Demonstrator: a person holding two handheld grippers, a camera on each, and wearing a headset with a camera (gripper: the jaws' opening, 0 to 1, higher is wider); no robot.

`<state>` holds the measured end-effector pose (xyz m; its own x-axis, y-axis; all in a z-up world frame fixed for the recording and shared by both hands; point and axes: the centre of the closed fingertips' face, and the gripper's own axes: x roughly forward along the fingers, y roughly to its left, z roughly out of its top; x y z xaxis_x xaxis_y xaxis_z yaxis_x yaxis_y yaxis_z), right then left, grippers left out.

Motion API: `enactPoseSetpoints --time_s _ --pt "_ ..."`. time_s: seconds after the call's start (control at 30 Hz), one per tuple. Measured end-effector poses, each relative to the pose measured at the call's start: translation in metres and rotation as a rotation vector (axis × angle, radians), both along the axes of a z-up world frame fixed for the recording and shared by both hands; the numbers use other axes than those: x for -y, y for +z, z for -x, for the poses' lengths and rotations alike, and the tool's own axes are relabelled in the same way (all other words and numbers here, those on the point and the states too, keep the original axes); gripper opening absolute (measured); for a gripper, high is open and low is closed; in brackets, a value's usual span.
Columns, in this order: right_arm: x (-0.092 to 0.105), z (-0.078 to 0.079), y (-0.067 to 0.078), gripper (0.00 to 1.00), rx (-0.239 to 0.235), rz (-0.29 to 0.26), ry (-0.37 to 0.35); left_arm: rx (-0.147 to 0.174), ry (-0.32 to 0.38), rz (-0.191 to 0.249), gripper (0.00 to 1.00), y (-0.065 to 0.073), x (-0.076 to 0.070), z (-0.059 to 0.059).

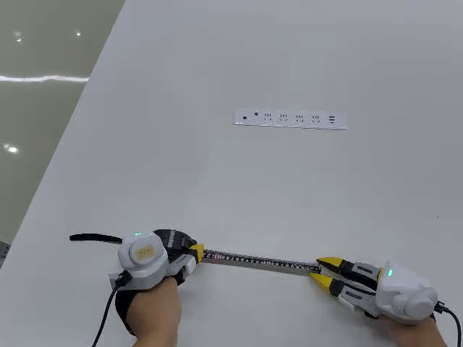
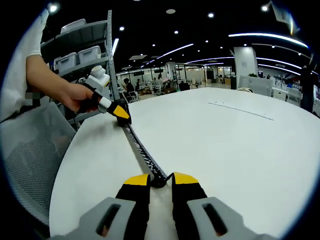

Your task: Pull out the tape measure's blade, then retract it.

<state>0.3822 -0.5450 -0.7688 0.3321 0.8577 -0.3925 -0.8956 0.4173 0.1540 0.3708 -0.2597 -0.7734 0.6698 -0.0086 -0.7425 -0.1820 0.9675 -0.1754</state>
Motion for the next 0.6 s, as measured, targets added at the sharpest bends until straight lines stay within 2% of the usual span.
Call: enactPoseSetpoints --time_s 0.13,0.17,0.2,0.23,0.27,0.33,0.37,0.4,0.43,0.5,0.53,0.6 --pt "0.0001 -0.0006 -0.0007 0.16 -0.095 -0.05 -0.009 -0.001 -0.001 -0.001 0.68 0.0003 0.0003 0.0002" --pt "-0.0002 -0.0003 -0.0005 0.16 -0.132 -0.071 -0.013 -0.001 -0.002 -0.001 0.68 0.0003 0.0003 0.0001" --pt "0.001 -0.0021 -0.0014 0.16 -0.12 -0.068 -0.004 -0.001 -0.002 -0.002 0.68 0.0003 0.0004 0.0001" --pt "0.0006 -0.0022 -0.0016 0.16 -0.128 -0.073 -0.002 -0.001 -0.001 -0.002 0.68 0.0003 0.0005 0.0001" --pt "-0.001 0.0006 0.0002 0.16 -0.184 -0.102 -0.01 -0.002 -0.002 -0.003 0.68 0.0004 0.0005 0.0001" --pt "0.0001 -0.0021 -0.0014 0.16 -0.185 -0.105 -0.008 -0.001 -0.002 -0.003 0.68 0.0005 0.0007 0.0" --pt "-0.0002 -0.0012 -0.0019 0.17 -0.232 -0.124 -0.015 -0.001 -0.004 -0.004 0.68 0.0006 0.0008 -0.0001" --pt "-0.0003 -0.0004 -0.002 0.17 -0.246 -0.131 -0.017 -0.001 -0.005 -0.004 0.68 0.0006 0.0008 -0.0001" --pt "-0.0003 -0.0003 -0.0014 0.17 -0.241 -0.135 -0.008 -0.001 -0.005 -0.004 0.68 0.0006 0.0008 -0.0002" --pt "-0.0003 0.0003 -0.0006 0.17 -0.277 -0.147 -0.013 -0.002 -0.007 -0.005 0.68 0.0006 0.0008 -0.0002" --pt "-0.0004 0.0014 -0.0007 0.17 -0.263 -0.139 -0.004 -0.002 -0.007 -0.005 0.68 0.0006 0.0008 -0.0002" --pt "-0.0004 0.0022 0.0 0.17 -0.282 -0.149 -0.002 -0.001 -0.008 -0.007 0.68 0.0006 0.0009 -0.0001"
